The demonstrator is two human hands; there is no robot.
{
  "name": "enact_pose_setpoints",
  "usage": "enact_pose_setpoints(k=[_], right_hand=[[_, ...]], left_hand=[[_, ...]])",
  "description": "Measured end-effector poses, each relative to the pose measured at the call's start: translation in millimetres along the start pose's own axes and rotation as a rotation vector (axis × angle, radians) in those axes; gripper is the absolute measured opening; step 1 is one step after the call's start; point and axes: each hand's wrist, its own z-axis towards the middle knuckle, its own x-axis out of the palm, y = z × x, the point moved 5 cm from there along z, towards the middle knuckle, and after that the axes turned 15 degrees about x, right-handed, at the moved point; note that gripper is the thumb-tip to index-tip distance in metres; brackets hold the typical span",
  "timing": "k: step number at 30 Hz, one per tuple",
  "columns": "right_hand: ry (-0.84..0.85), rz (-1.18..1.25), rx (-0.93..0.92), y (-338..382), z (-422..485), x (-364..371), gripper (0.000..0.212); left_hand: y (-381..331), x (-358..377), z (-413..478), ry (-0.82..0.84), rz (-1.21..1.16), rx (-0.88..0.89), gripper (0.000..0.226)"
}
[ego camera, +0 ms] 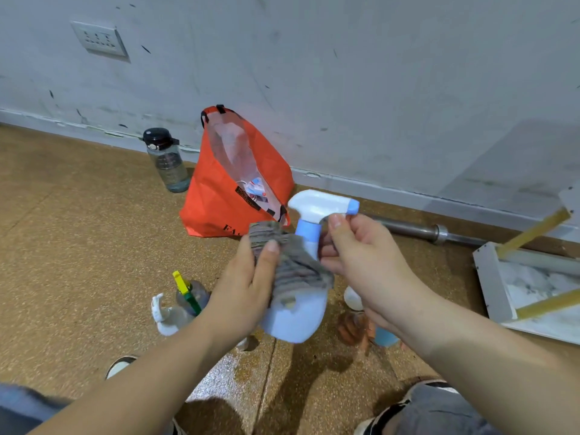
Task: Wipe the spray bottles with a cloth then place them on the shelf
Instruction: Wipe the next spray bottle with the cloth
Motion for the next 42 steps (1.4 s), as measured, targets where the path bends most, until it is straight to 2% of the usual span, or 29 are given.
enact_pose_setpoints(k=[4, 6, 8, 11, 13, 16, 18, 21, 22, 25, 27, 28, 30, 32, 34, 35, 38, 42], right_hand=[[-0.028, 0.044, 0.049, 8, 13, -12, 0.027], [-0.022, 0.065, 0.078, 7, 16, -10, 0.027], [-0.011, 0.039, 0.082, 3, 16, -5, 0.029], [-0.006, 0.004, 0.070, -3, 13, 2, 0.032], [0.000, 0.017, 0.078, -7, 11, 6, 0.032], [0.012, 0.020, 0.083, -9, 7, 8, 0.029], [0.001, 0.007, 0.080, -9, 6, 7, 0.027], [-0.012, 0.006, 0.068, -10, 6, 7, 0.026], [-0.015, 0.004, 0.066, -10, 6, 7, 0.027], [0.027, 0.004, 0.057, -6, 5, 10, 0.031], [0.062, 0.023, 0.052, -2, 3, 11, 0.029], [0.058, 0.030, 0.047, 1, 4, 11, 0.028], [-0.013, 0.053, 0.028, 6, 6, 4, 0.029], [-0.106, 0.098, 0.029, 11, 10, -7, 0.034], [-0.164, 0.174, 0.071, 13, 14, -15, 0.036], [-0.173, 0.207, 0.090, 12, 15, -18, 0.036], [-0.166, 0.212, 0.107, 7, 20, -18, 0.033], [-0.002, 0.161, 0.093, 17, 16, -15, 0.021]], left_hand=[[18, -5, -2, -0.059, -0.074, -0.083, 0.020], [12, -2, -2, -0.070, -0.117, -0.078, 0.022], [-7, 0, 0, -0.112, -0.160, 0.009, 0.022], [-32, 2, 4, -0.074, 0.130, 0.314, 0.022], [-35, 7, 1, -0.021, 0.294, 0.409, 0.015], [-23, 9, 0, 0.037, 0.212, 0.343, 0.023], [-17, 11, 1, 0.095, 0.090, 0.236, 0.027], [-8, 14, 5, 0.038, -0.142, 0.057, 0.030], [-11, 14, 5, 0.003, -0.107, 0.080, 0.033], [-29, 14, -1, -0.067, 0.208, 0.356, 0.026], [-36, 14, -2, -0.070, 0.226, 0.448, 0.022], [-33, 13, -2, -0.061, 0.188, 0.437, 0.022], [-20, 12, -2, -0.058, 0.055, 0.299, 0.023], [-1, 14, -7, -0.071, -0.177, 0.001, 0.028], [13, 26, -19, -0.014, -0.429, -0.339, 0.036], [15, 32, -25, 0.021, -0.532, -0.440, 0.042], [13, 36, -28, 0.025, -0.676, -0.542, 0.043], [7, 31, -20, -0.030, -0.666, -0.538, 0.041]])
